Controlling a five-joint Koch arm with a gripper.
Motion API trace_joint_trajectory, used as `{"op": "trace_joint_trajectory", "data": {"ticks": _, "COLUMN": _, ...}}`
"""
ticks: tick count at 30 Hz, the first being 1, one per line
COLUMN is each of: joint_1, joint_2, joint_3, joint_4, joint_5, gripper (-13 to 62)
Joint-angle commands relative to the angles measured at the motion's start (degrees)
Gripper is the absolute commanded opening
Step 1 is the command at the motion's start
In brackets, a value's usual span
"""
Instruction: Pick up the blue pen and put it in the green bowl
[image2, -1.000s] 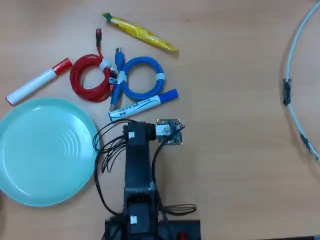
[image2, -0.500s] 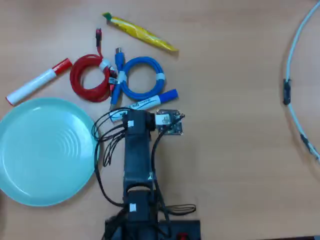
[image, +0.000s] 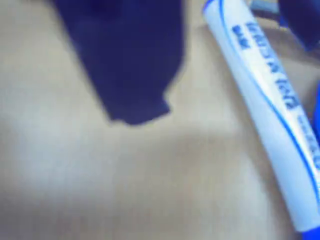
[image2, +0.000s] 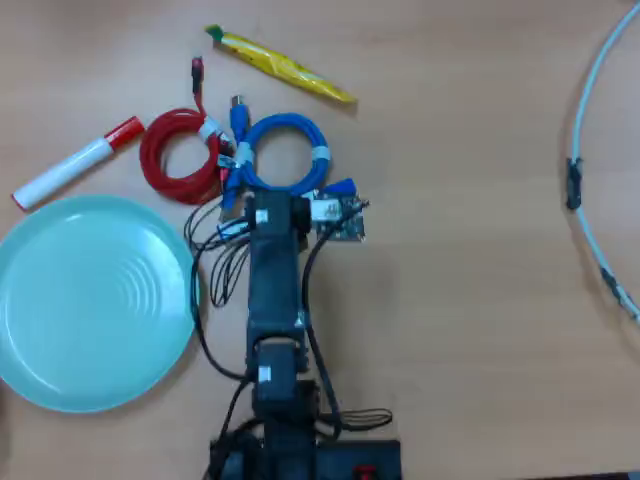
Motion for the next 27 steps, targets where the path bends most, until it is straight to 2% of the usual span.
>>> {"op": "trace_joint_trajectory", "data": {"ticks": 1, "joint_1": 0.70, "joint_2": -3.78, "joint_3": -6.77, "joint_4": 4.31, "joint_5": -0.97, "gripper": 33.9}}
{"op": "trace_joint_trajectory", "data": {"ticks": 17, "joint_1": -0.88, "joint_2": -14.06, "joint_3": -14.15, "joint_4": 4.83, "joint_5": -0.62, "gripper": 34.0}}
{"op": "trace_joint_trajectory", "data": {"ticks": 27, "joint_1": -1.32, "joint_2": -18.02, "joint_3": -13.80, "joint_4": 5.01, "joint_5": -0.53, "gripper": 34.0}}
